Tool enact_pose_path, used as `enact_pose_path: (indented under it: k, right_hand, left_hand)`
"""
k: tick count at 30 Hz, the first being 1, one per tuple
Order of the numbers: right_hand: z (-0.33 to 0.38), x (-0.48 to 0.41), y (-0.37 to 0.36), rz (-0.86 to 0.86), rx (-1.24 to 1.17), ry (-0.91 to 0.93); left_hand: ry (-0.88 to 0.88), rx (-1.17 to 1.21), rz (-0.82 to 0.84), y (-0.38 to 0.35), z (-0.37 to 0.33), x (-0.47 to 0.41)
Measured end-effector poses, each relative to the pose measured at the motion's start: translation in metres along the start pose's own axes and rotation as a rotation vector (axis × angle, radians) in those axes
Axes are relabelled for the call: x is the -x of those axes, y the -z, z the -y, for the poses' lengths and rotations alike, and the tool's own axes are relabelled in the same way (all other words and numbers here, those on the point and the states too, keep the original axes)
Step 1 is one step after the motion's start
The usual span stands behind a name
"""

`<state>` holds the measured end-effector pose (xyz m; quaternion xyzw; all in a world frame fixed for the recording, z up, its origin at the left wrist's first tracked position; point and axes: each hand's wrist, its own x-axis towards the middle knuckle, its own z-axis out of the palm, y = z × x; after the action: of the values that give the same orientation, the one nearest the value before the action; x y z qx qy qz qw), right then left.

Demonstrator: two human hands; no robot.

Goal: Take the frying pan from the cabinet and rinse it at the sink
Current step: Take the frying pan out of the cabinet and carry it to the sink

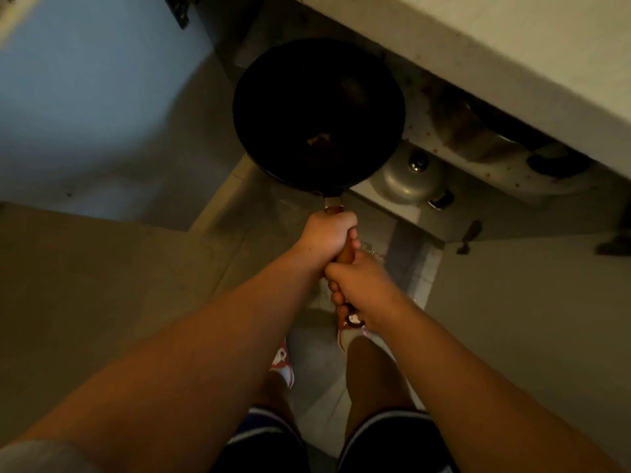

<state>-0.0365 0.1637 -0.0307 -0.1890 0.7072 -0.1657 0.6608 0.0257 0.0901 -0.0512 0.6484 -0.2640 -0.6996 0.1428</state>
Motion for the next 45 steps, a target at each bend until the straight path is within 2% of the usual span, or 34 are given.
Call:
enact_pose_path:
  k: [7,12,14,24,32,40,45]
  right_hand:
    - [-0.039,0.125,-0.029,-0.026,-0.151,-0.11]
    - [-0.058,0.218,-0.043,-0.08,-0.257,-0.177]
    - [-0.063,0.247,-0.045,-0.107,-0.283,-0.147]
    - [-0.095,0.333,-0.052,-0.341,-0.399,-0.029]
    - [-0.136,0.377,-0.042,-0.525,-0.553,0.055]
    - [-0.166,0.401,0.01,-0.62,-0.797,0.177]
    - [-0.19,0.415,0.068,-0.641,-0.902,0.221]
  left_hand:
    - [0.116,-0.106,0.065,0.011,0.044,0.111]
    - [0.165,-0.189,0.221,0.007,0.059,0.194]
    - [0.179,-0.216,0.297,0.006,0.063,0.221]
    - [0.065,-0.469,0.579,-0.017,0.075,0.299]
    - [-0.024,-0.567,0.709,-0.062,0.092,0.347]
    - [-0.177,-0.678,0.822,-0.144,0.101,0.373]
    - [-0.23,-0.75,0.818,-0.212,0.11,0.39]
